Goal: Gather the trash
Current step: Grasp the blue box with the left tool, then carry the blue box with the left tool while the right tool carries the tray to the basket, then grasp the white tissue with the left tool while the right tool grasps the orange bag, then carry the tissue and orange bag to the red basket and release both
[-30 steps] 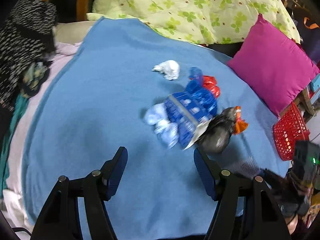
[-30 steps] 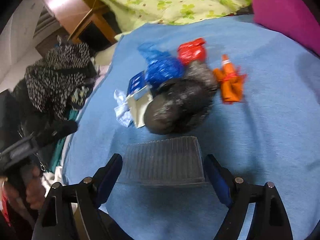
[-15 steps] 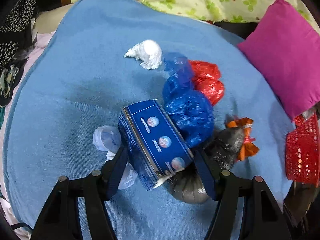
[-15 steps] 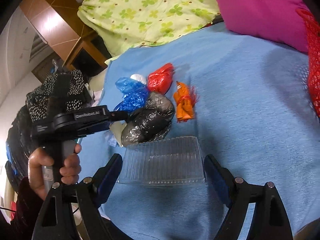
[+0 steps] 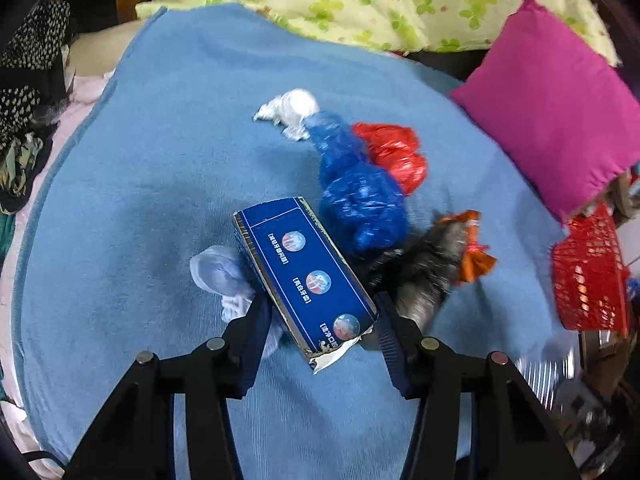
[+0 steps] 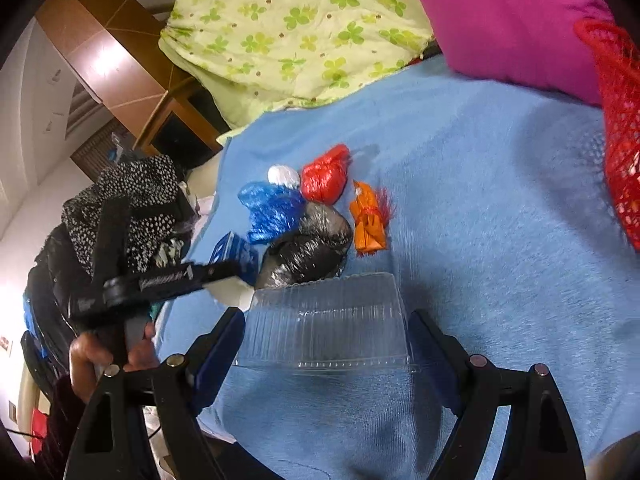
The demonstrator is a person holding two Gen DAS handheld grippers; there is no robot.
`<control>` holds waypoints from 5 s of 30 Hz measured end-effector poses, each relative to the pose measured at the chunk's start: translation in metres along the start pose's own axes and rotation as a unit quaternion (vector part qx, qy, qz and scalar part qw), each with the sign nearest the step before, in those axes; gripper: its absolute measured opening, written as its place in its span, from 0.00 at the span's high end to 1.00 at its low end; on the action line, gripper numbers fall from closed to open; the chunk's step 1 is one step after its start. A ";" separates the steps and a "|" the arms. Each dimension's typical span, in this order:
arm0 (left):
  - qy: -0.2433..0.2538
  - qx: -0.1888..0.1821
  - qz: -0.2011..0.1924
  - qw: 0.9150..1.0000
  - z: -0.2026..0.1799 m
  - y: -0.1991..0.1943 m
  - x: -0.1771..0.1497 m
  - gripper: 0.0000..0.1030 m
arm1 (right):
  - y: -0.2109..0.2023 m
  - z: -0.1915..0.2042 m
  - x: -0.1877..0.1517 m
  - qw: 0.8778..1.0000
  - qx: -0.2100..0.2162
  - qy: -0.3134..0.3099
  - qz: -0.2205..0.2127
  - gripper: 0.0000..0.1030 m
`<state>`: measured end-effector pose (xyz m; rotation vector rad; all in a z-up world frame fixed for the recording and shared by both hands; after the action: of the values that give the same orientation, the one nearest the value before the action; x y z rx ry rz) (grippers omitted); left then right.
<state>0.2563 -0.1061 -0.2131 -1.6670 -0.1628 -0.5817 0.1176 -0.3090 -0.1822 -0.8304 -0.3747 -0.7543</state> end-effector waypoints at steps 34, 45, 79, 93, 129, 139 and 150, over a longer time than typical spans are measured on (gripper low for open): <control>0.243 -0.215 -0.153 0.934 -0.345 -0.165 -0.005 0.44 | -0.297 -0.147 0.078 0.945 -0.078 0.149 -0.280 0.15; 0.242 -0.176 -0.133 0.945 -0.365 -0.124 -0.002 0.35 | -0.305 -0.186 0.071 0.933 -0.045 0.197 -0.299 0.10; -0.019 0.075 -0.121 0.990 0.096 -0.095 -0.116 0.35 | -0.066 0.028 0.035 0.998 0.030 0.027 -0.058 0.10; -0.020 0.058 -0.104 0.993 0.106 -0.059 -0.040 0.35 | 0.073 -0.038 0.069 0.996 -0.048 0.071 0.016 0.48; -0.029 0.007 -0.062 0.998 0.041 0.029 0.148 0.65 | 0.068 -0.041 0.088 0.999 -0.020 0.020 -0.030 0.73; 0.015 -0.038 -0.091 0.995 0.041 -0.057 0.031 0.64 | 0.086 -0.045 0.080 0.999 -0.036 0.015 0.011 0.39; 0.003 -0.060 -0.071 0.996 0.029 -0.060 -0.021 0.64 | 0.101 -0.039 0.067 0.993 -0.106 -0.030 0.033 0.72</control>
<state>0.2210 -0.0625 -0.1718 -1.7793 -0.2478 -0.7156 0.2374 -0.3248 -0.2211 -1.0620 -0.3214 -0.7159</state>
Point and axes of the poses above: each gripper's, at about its wrist camera, not at the fingertips, and y roughly the way its jaws point, z to its left, x to its top, the point moved 5 cm from there along y, roughly the way its jaws point, and after that the axes turned 10 degrees about x, right-handed, at the moved point
